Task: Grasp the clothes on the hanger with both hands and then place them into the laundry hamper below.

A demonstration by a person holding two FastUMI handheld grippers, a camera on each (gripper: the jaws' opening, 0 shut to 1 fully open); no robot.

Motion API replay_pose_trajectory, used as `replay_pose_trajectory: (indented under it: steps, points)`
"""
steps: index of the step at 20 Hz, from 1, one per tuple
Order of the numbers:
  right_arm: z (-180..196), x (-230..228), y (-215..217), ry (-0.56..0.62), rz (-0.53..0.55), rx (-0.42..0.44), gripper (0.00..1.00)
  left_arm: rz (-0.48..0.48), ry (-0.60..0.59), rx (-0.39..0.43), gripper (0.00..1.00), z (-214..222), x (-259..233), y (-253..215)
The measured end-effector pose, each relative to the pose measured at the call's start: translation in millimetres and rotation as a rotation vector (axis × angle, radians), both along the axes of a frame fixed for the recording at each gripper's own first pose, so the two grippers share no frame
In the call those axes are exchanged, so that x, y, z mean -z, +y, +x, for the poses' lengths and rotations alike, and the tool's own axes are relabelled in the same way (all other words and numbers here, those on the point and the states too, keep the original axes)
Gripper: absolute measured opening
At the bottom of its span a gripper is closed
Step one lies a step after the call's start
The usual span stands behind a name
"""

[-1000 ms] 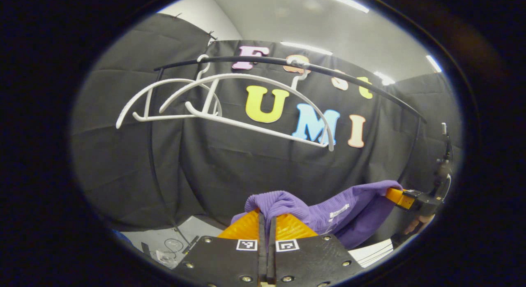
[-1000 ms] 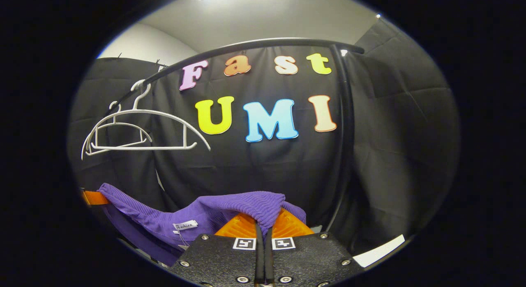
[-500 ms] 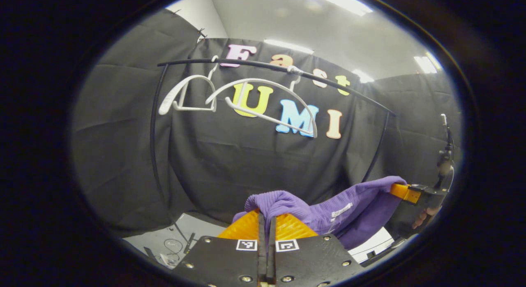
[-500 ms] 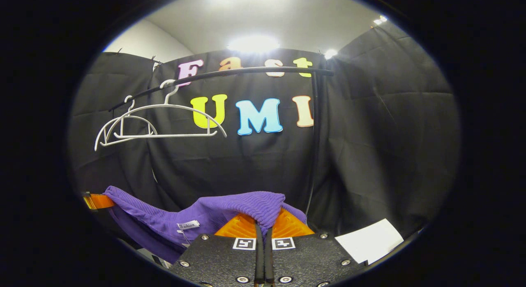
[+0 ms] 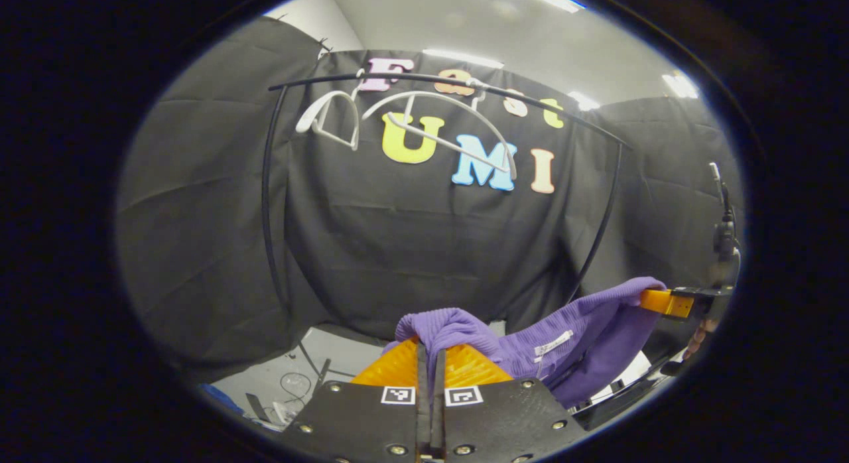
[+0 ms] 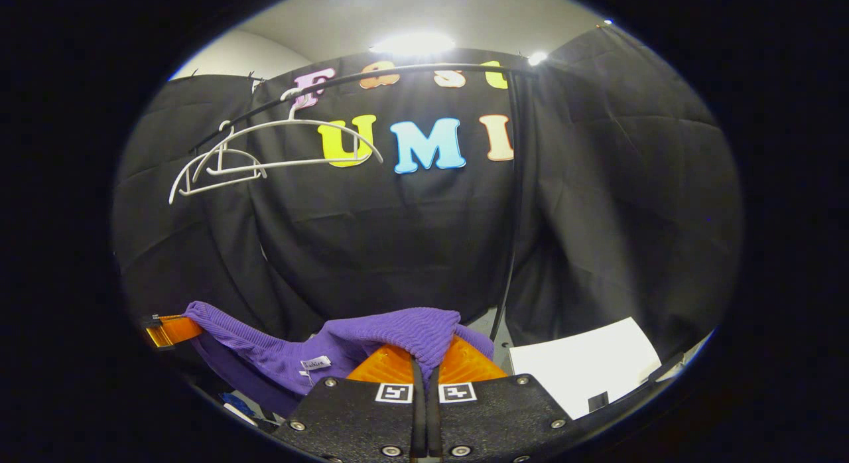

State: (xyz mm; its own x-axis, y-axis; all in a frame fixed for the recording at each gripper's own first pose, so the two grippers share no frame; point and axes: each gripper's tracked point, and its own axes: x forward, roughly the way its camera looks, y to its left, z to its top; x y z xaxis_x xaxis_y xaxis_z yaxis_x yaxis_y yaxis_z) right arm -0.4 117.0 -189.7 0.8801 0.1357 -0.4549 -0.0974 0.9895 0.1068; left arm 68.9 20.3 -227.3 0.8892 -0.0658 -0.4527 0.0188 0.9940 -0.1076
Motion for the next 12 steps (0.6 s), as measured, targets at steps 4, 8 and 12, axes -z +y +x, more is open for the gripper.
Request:
replay_pose_trajectory:
  steps: [4, 8, 12]
  points:
    - [-14, 41, 2, 0.098, 0.03, 0.016, 0.0, -0.014, 0.078, -0.012, 0.01, -7, 39, 5]
    - [-21, 82, 5, 0.222, 0.089, 0.061, 0.0, -0.055, 0.118, -0.017, 0.01, -9, 79, 9]
    - [-27, 112, 16, 0.289, 0.072, 0.058, 0.0, -0.039, 0.159, 0.001, 0.01, -3, 119, 4]
